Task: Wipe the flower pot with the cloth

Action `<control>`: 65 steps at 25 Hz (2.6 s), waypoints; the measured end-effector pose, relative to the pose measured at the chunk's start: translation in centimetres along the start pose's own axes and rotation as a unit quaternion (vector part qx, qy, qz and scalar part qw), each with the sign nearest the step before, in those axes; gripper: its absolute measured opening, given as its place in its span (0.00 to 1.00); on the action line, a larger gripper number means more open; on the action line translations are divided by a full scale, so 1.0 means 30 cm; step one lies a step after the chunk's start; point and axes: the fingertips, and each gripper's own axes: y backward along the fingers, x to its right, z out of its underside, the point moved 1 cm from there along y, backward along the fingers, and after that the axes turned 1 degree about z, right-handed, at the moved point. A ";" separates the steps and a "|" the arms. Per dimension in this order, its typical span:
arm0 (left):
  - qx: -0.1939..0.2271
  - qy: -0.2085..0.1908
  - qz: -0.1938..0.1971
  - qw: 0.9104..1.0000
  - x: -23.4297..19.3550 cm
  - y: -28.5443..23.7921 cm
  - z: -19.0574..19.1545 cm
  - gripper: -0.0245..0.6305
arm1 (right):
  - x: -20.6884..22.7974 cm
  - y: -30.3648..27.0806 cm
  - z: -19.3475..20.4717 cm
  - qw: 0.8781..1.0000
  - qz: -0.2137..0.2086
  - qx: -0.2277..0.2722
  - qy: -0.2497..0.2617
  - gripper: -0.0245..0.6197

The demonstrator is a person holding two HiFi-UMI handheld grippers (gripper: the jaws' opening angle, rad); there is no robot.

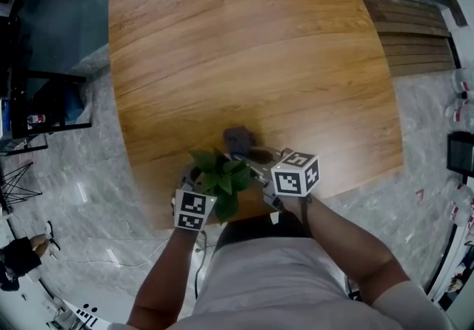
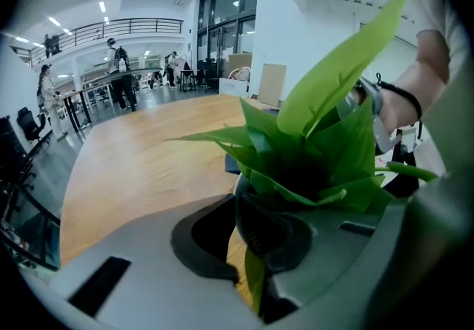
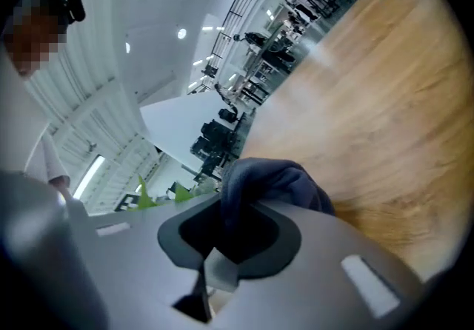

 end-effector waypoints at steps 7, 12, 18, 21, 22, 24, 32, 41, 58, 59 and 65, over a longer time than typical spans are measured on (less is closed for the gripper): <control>-0.001 -0.001 0.002 1.000 0.016 -0.004 -0.009 0.08 | 0.193 -0.008 0.074 0.998 0.060 -0.018 -0.020 0.10; -0.022 0.066 -0.006 0.998 -0.010 -0.009 0.018 0.08 | 0.156 0.005 0.059 0.997 0.068 -0.014 -0.014 0.10; -0.035 0.189 -0.005 0.981 -0.043 -0.007 0.055 0.08 | -0.092 0.036 0.006 1.000 -0.019 0.020 -0.004 0.10; -0.035 0.245 -0.005 0.969 -0.062 -0.011 0.079 0.08 | 0.059 0.043 0.051 0.999 0.026 0.035 -0.026 0.10; -0.034 0.261 -0.005 0.965 -0.069 -0.011 0.086 0.08 | 0.130 0.048 0.069 0.997 0.050 0.037 -0.039 0.10; -0.034 0.286 -0.007 0.958 -0.079 -0.009 0.097 0.08 | 0.225 0.055 0.096 0.994 0.086 0.031 -0.057 0.10; -0.038 0.352 -0.009 0.935 -0.085 -0.019 0.107 0.08 | -0.137 0.006 0.040 1.000 -0.020 0.022 0.009 0.10; -0.030 0.364 0.000 0.931 -0.079 -0.010 0.074 0.07 | 0.215 0.079 0.079 0.993 0.102 0.037 -0.034 0.10; 0.011 0.358 0.048 0.932 -0.010 0.028 -0.041 0.15 | 0.217 0.156 -0.022 0.967 0.216 0.026 0.134 0.10; 0.013 0.359 0.050 0.932 -0.005 0.029 -0.045 0.15 | 0.209 0.170 -0.042 0.962 0.225 0.032 0.149 0.10; 0.024 0.359 0.054 0.932 0.020 0.058 -0.064 0.17 | 0.133 0.258 -0.149 0.935 0.262 0.064 0.231 0.10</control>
